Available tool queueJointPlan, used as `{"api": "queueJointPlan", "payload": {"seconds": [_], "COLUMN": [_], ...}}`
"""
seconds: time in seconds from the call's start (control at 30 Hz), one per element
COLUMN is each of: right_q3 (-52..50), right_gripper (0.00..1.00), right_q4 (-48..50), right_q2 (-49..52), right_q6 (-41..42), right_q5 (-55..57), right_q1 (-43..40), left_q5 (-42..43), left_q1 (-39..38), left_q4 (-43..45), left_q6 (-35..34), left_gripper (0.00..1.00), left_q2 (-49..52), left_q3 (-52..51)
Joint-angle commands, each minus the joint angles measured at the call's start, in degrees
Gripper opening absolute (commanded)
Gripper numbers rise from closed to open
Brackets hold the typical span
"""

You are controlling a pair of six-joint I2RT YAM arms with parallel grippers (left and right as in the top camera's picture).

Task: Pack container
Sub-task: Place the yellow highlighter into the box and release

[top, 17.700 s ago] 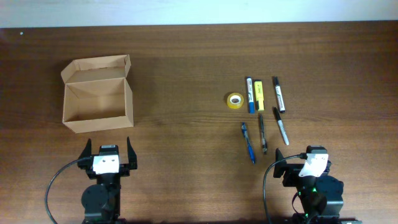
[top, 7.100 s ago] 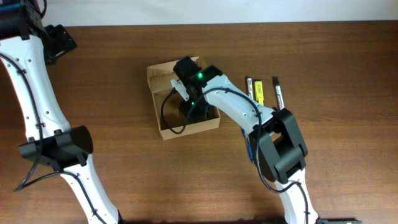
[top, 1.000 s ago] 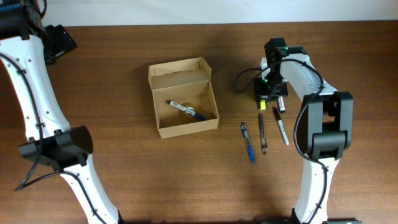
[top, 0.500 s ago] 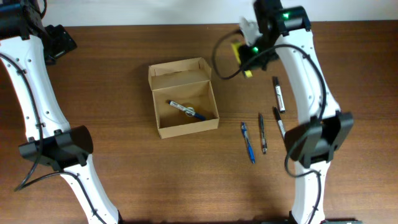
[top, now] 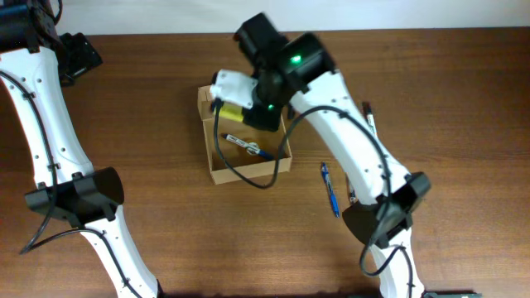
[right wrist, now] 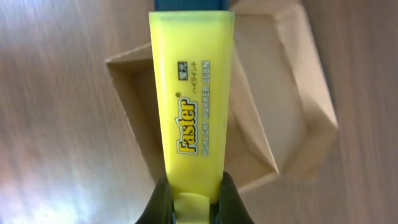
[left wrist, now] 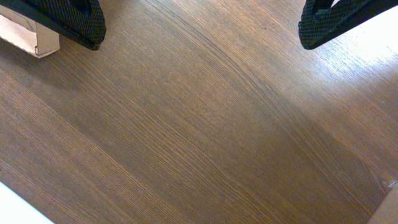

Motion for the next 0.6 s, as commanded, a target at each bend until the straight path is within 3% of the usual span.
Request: {"api": "queueJointPlan", "payload": {"seconds": [0.0,0.3,0.57], "right_q3": [-7.0,-28.8,-36.5], "right_gripper": [0.04,0.04,0.04], "right_q4": [4.3,20.7,26.8], "right_q2": [2.0,2.1,2.1], "right_q6": [-8.0,-8.1,-3.8], "right_q5": [-0.7,-1.0,-1.3], "right_q1": [0.2,-0.6,-0.6], "left_q5": [-0.8,-0.8,-0.8], "left_q1": [0.3,0.3,0.3], "left_q4": [0.0,0.0,0.0], "left_q6": [0.9,0.9,0.9], "left_gripper": [1.00,1.00,1.00], "left_q2": [0.4,0.4,0.4], "left_q3": [0.2,0.2,0.2]}}
